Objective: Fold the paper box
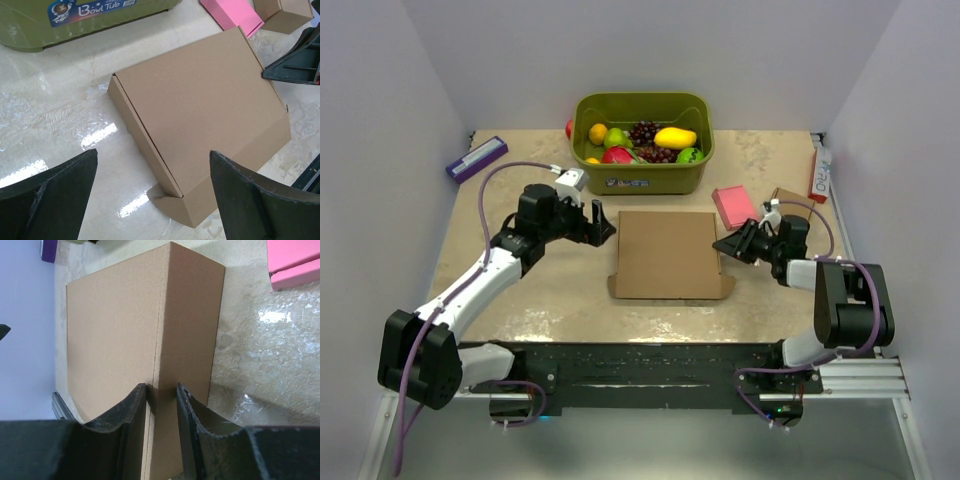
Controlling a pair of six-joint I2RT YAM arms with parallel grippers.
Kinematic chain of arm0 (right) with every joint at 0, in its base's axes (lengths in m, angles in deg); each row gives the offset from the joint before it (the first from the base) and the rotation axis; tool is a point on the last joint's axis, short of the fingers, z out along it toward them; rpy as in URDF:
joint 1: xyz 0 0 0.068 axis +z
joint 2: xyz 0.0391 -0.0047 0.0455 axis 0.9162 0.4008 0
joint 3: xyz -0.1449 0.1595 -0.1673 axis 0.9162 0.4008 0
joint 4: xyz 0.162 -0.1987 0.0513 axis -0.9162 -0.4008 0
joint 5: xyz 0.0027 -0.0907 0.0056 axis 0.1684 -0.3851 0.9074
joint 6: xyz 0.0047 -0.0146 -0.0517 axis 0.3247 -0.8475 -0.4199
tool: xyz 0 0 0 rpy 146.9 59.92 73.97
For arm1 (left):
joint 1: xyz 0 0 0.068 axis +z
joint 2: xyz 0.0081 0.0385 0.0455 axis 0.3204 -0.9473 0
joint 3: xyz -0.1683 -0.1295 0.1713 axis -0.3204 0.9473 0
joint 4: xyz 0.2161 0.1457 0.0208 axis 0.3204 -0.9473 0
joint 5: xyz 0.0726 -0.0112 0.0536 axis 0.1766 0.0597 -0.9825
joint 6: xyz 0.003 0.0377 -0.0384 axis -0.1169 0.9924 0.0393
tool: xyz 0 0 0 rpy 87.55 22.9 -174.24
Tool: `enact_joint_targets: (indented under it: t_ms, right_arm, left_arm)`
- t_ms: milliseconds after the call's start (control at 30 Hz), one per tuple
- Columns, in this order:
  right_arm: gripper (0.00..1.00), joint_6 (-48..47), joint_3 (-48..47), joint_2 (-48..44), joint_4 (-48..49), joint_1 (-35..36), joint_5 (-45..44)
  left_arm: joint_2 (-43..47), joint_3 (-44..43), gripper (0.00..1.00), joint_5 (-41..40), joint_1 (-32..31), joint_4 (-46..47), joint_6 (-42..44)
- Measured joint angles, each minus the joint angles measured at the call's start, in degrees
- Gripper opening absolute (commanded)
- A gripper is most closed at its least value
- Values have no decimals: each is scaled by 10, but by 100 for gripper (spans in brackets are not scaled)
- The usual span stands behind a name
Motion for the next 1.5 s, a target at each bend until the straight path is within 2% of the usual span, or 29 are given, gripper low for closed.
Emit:
enact_joint_targets:
  t_ms: [367, 567, 767, 867, 933, 967, 1200, 1367, 1467, 1500]
  right_arm:
    - [0, -1, 5, -12, -7, -14, 18]
    - [39, -43, 3, -71, -88, -17, -28]
    - [59, -73, 3, -117, -154, -17, -70]
    - [78, -79, 3, -119, -164, -17, -72]
    - [88, -80, 3, -120, -165, -17, -68]
    - [89, -81, 3, -120, -164, -17, -67]
    - [92, -82, 3, -129, -155, 16, -69]
    - [92, -81, 3, -98, -146, 64, -90]
    - [82, -73, 3, -72, -143, 83, -103]
    - [69, -69, 2, -66, -137, 87, -102]
  left_arm:
    - [-20, 1, 97, 28, 0, 12, -5]
    - [-20, 2, 97, 29, 0, 12, -5]
    - [-20, 2, 97, 29, 0, 12, -5]
    - [-20, 2, 97, 29, 0, 12, -5]
    - [-20, 2, 97, 29, 0, 12, -5]
    - [-20, 2, 97, 29, 0, 12, -5]
    - [-20, 2, 97, 29, 0, 12, -5]
    - [-20, 2, 97, 29, 0, 12, -5]
    - [-20, 2, 97, 29, 0, 12, -5]
    - [-20, 2, 97, 29, 0, 12, -5]
